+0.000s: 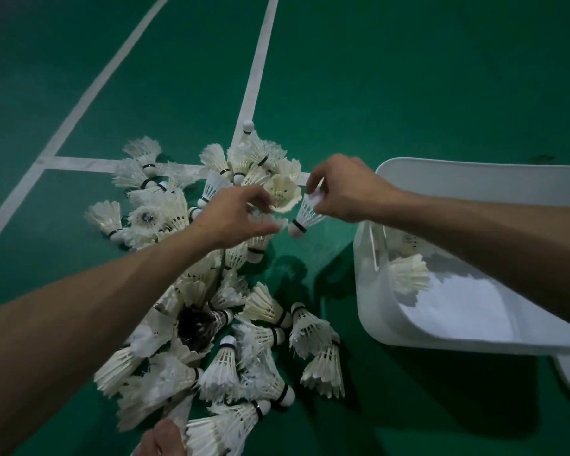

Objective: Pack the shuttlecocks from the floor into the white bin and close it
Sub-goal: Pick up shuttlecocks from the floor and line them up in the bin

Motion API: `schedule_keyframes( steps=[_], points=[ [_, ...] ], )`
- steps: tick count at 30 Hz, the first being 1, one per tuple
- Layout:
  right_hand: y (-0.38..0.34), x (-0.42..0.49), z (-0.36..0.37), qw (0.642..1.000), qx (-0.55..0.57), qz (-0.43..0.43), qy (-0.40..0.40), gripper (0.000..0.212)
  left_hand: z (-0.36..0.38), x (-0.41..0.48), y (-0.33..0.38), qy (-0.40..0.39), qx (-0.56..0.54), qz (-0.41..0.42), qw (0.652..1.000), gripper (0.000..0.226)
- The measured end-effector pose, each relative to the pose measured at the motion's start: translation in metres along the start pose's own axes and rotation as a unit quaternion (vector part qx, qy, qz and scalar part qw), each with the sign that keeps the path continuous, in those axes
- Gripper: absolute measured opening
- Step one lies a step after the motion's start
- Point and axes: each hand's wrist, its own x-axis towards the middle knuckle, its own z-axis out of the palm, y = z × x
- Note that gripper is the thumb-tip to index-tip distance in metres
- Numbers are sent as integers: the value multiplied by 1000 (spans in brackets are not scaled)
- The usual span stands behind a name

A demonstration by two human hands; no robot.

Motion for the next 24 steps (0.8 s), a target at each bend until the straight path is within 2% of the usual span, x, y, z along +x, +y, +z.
schedule_keyframes(
  steps=[5, 12, 17, 24],
  points=[
    [2, -10, -33, 992, 99, 16, 77, 26, -19, -2, 16, 85, -53, 4, 995, 40],
    [25, -32, -67, 957, 231, 37, 172, 22, -36, 7, 58, 172, -77, 62, 980, 44],
    [46, -57, -83, 938, 280, 30, 203, 20, -31, 11, 94, 196, -116, 113, 967, 41],
    [96, -93, -94, 922, 322, 60, 205, 17, -5, 14, 144, 159, -156, 150, 963, 42]
  ],
)
